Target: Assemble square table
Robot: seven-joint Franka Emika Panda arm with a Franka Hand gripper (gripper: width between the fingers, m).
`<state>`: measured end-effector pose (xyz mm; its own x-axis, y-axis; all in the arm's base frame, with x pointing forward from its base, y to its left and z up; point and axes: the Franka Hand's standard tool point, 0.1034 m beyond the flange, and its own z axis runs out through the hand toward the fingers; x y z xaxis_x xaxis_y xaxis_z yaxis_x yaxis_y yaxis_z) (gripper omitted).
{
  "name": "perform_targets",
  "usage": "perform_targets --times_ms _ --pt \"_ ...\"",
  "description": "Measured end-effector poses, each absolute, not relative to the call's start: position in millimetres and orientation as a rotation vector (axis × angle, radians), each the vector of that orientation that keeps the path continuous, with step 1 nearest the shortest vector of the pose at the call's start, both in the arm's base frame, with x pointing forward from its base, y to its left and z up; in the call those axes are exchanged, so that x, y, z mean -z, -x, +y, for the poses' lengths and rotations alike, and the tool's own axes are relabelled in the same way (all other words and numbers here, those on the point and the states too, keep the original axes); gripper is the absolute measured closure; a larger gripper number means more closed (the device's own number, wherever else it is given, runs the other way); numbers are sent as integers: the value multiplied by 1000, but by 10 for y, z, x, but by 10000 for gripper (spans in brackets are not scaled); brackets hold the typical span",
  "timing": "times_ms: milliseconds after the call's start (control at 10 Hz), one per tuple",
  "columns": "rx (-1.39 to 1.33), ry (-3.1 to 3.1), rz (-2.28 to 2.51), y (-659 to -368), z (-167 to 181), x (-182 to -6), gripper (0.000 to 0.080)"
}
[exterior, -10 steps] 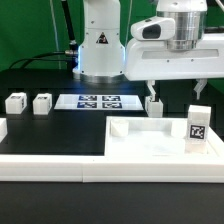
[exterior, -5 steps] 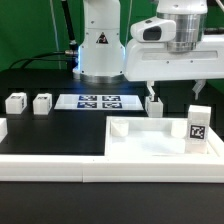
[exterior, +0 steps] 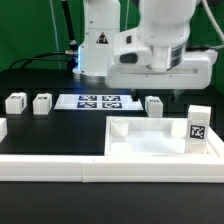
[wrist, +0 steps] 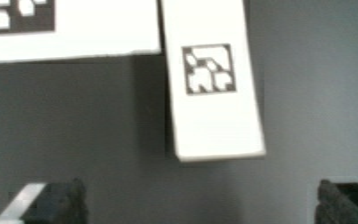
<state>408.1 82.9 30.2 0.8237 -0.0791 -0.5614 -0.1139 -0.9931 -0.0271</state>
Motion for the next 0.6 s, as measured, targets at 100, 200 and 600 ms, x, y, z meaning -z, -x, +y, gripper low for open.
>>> perform_targets --times_ms 100,200,600 --pt "-1010 2912 160 -4020 853 -285 150" --pt "-1113 2886 158 -4011 894 -294 150" --pt "-1238 2843 181 -4043 891 -253 150"
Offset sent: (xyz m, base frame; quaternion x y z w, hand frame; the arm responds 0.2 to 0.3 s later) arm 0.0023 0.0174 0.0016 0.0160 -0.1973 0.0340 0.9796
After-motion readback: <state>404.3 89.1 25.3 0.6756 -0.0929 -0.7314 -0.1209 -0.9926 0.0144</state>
